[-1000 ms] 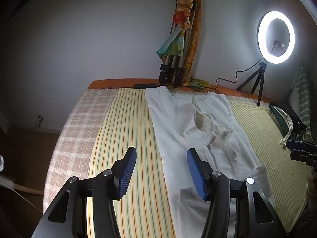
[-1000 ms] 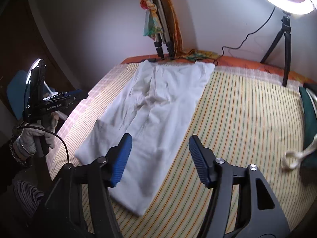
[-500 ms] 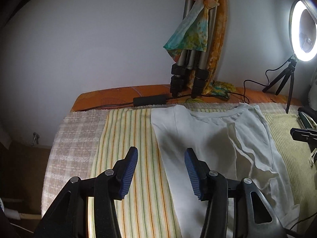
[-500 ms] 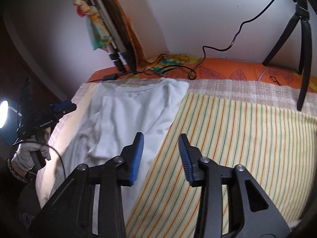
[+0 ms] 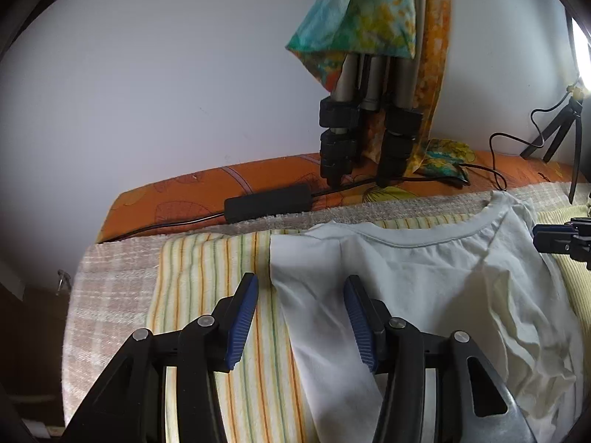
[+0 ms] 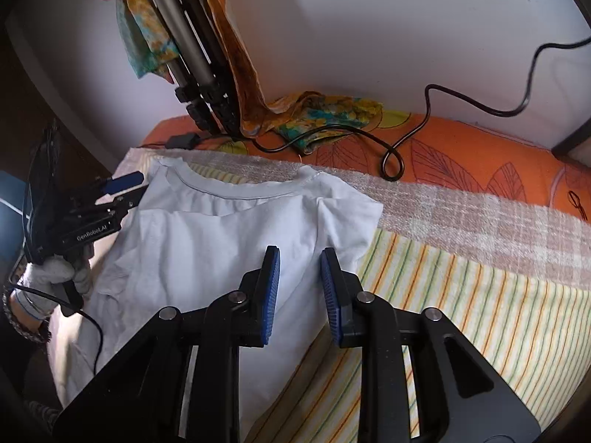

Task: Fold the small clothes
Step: 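Move both tools to the collar end of the folded shirt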

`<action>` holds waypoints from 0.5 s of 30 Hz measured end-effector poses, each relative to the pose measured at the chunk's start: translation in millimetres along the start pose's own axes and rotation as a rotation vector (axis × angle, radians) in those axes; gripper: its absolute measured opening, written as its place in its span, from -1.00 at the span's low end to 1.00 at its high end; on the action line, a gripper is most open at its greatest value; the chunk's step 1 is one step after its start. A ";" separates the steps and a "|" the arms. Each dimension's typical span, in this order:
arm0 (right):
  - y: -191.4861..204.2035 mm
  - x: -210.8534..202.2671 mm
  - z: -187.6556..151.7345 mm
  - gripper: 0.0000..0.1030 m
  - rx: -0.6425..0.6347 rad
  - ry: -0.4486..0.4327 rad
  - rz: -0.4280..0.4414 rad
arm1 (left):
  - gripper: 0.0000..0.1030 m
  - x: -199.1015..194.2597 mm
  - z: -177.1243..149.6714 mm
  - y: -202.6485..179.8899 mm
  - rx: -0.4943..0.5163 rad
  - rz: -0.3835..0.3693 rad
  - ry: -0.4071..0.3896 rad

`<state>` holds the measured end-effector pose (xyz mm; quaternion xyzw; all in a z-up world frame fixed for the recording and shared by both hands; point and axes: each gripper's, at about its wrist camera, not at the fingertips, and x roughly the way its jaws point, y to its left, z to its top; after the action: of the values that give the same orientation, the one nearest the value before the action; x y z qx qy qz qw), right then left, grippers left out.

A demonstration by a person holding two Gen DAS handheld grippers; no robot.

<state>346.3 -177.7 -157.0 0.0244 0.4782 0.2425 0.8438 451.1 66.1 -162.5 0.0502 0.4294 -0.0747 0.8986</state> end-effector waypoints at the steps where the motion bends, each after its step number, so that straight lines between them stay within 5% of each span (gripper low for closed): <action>1: 1.1 0.1 0.8 -0.51 -0.011 -0.002 -0.005 | 0.05 2.0 1.2 1.1 -0.006 -0.002 -0.002; 5: -4.6 -17.2 -3.5 -0.50 0.020 -0.047 0.008 | 0.15 -4.0 4.1 11.8 -0.059 -0.016 -0.013; 9: -25.1 -31.2 -13.2 -0.19 0.084 -0.077 0.005 | 0.16 -5.2 4.2 20.6 -0.056 -0.031 -0.003; 15: -44.8 -17.2 -11.3 -0.18 0.160 -0.040 0.058 | 0.02 9.5 10.8 23.5 -0.116 -0.076 0.024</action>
<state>347.0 -226.9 -161.7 0.1105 0.4781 0.2274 0.8411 469.4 86.6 -162.5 -0.0172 0.4452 -0.0832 0.8914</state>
